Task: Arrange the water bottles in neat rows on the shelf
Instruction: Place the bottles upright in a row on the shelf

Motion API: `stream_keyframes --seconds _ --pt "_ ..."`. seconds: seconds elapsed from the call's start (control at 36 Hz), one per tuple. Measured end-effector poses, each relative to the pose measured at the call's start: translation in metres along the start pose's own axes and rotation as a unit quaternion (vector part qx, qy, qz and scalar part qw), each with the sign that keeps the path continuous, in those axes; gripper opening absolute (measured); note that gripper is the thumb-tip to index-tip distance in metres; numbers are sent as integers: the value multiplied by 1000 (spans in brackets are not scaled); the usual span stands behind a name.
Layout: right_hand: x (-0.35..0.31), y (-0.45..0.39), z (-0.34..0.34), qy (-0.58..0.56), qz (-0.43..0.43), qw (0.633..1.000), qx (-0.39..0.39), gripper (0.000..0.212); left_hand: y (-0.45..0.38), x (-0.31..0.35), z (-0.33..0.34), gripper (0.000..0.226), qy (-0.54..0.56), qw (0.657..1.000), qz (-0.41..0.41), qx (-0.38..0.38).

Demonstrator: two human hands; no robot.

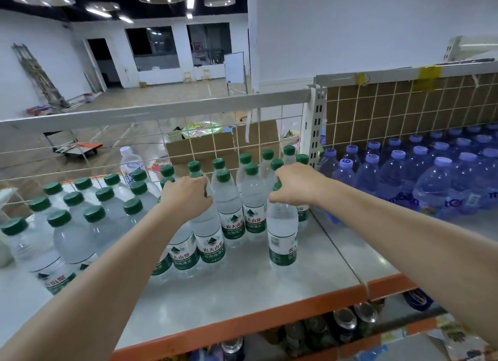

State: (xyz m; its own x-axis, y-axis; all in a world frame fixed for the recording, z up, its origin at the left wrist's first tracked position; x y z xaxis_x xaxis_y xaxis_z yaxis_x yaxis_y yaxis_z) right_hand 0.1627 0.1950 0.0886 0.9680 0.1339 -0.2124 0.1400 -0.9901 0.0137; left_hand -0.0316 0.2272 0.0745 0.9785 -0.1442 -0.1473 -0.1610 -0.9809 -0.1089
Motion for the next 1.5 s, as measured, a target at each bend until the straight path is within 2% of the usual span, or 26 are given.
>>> stream_keyframes --seconds 0.28,0.42,0.58,0.89,1.11,1.25,1.33,1.44,1.5 --pt "-46 -33 23 -65 -24 998 2 31 -3 -2 4 24 26 999 37 25" --pt "-65 -44 35 -56 -43 998 8 28 -2 -2 4 29 26 997 63 34" --pt "-76 -54 38 -36 -34 998 34 30 -1 -3 3 23 41 995 85 42" --pt "-71 -51 34 -54 9 996 70 32 -5 -7 11 24 105 990 95 -18" --pt "-77 -46 36 -34 31 997 64 29 0 -4 12 25 69 992 99 -28" --pt "-79 -39 40 -69 21 997 8 30 1 -6 13 32 54 994 95 -15" --pt "-77 -36 42 -80 19 997 0 26 1 -4 12 31 46 994 96 -9" --pt "-74 -33 47 -85 19 996 -2 30 2 -2 10 30 9 995 100 14" --pt "-72 -32 48 -79 21 997 5 39 2 -2 9 29 3 994 101 30"
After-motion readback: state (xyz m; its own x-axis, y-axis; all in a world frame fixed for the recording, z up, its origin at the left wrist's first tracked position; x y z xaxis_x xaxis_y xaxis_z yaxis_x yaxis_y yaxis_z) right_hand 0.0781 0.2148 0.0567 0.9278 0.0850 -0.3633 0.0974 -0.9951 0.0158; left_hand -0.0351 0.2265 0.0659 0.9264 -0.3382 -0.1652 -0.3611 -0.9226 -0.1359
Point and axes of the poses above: each hand's wrist, its own y-axis away from the middle knuckle, its own z-axis out of the palm, x = y × z, the point moved 9 cm from there along -y, towards the middle knuckle, and after that the axes turned 4 degrees about -y, right-handed, at the moved point
